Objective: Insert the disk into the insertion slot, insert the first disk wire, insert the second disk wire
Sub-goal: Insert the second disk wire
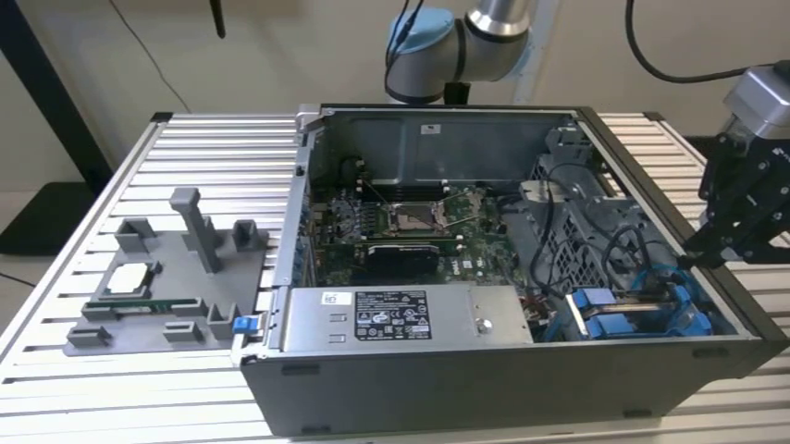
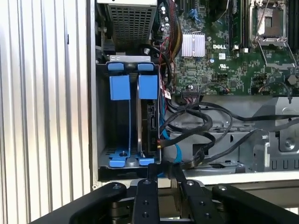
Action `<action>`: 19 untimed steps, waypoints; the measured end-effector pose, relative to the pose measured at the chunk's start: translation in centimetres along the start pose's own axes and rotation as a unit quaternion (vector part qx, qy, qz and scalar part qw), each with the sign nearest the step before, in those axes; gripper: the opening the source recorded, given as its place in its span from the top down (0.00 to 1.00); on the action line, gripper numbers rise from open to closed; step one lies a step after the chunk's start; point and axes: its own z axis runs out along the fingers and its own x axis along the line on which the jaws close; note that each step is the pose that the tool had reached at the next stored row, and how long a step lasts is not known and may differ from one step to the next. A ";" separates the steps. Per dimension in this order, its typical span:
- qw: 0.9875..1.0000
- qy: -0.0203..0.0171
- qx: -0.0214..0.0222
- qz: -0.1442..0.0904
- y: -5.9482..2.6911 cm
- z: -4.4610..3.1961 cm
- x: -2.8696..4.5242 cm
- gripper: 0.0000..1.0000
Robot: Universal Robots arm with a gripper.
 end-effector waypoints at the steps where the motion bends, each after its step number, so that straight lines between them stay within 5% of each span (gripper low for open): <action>1: 1.000 0.000 0.000 -0.001 -0.05 0.03 -0.08 0.00; 19: 1.000 0.007 0.000 -0.006 -0.21 1.15 -0.52 0.00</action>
